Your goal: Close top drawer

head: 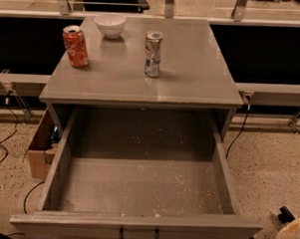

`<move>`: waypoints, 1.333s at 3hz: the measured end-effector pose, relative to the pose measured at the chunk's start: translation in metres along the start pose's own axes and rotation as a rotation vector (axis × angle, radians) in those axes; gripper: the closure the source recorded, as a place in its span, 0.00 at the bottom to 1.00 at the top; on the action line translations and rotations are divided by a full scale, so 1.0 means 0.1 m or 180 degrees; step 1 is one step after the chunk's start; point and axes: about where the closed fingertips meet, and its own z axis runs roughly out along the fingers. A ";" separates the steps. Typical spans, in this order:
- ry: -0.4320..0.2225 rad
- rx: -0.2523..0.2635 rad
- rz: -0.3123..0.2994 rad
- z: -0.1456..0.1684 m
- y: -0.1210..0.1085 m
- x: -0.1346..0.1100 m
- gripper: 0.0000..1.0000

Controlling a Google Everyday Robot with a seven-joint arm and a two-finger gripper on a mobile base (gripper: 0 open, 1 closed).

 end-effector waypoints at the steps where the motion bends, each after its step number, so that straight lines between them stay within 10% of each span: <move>1: 0.0026 -0.0110 0.0011 0.15 0.16 0.07 1.00; 4: -0.0535 -0.0381 -0.0311 0.80 0.74 -0.47 1.00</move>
Offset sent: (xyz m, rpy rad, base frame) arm -0.0121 0.0182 -0.0193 0.0207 0.0192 0.0530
